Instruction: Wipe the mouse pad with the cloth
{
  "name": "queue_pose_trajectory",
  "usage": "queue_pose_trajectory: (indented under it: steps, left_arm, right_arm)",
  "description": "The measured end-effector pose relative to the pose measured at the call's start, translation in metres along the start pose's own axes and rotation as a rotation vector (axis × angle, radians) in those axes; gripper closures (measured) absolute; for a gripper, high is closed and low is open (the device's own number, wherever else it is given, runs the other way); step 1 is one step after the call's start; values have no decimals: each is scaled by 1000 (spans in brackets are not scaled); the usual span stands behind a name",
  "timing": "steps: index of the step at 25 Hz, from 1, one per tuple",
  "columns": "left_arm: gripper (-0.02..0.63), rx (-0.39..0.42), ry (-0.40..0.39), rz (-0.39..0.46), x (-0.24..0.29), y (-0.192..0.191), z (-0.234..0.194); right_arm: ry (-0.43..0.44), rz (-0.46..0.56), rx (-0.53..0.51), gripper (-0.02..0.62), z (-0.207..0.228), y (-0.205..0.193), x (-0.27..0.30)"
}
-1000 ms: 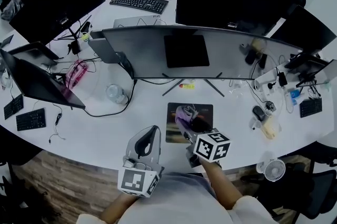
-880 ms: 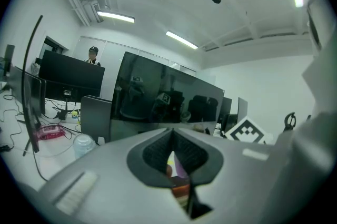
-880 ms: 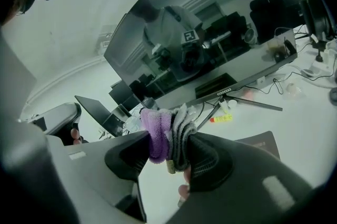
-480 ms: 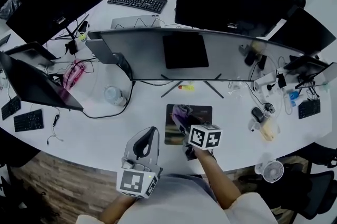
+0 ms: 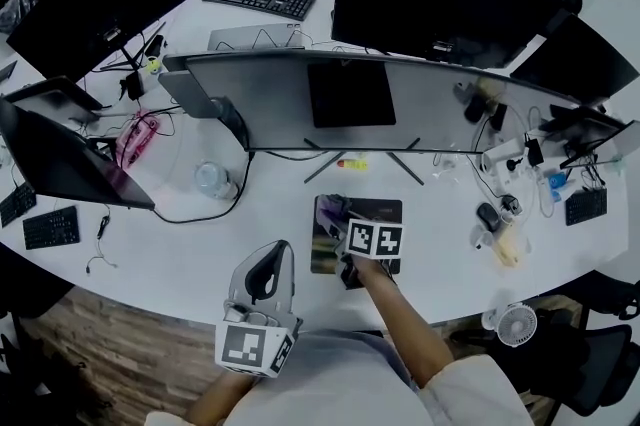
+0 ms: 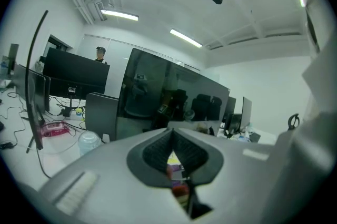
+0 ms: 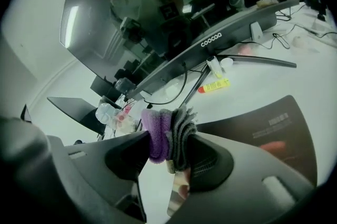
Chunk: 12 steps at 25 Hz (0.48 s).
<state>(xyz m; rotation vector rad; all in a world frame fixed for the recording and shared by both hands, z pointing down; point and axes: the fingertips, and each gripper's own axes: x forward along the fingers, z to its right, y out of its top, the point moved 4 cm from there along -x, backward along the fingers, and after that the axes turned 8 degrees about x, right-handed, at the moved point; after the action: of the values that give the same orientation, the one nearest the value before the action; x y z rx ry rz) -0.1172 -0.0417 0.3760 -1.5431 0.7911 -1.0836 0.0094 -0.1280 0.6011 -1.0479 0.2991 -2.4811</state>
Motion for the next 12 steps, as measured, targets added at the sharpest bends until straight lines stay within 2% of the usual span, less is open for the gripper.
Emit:
queue_pose_trajectory:
  steps: [8,12]
  left_arm:
    - [606,-3,11,-22,-1,-4,-3]
    - [606,24,11,-24,1,-7,-3]
  right_arm:
    - [-39,-57,36,394,16,-2,27]
    - [-41,-80,55,394,21,-4,35]
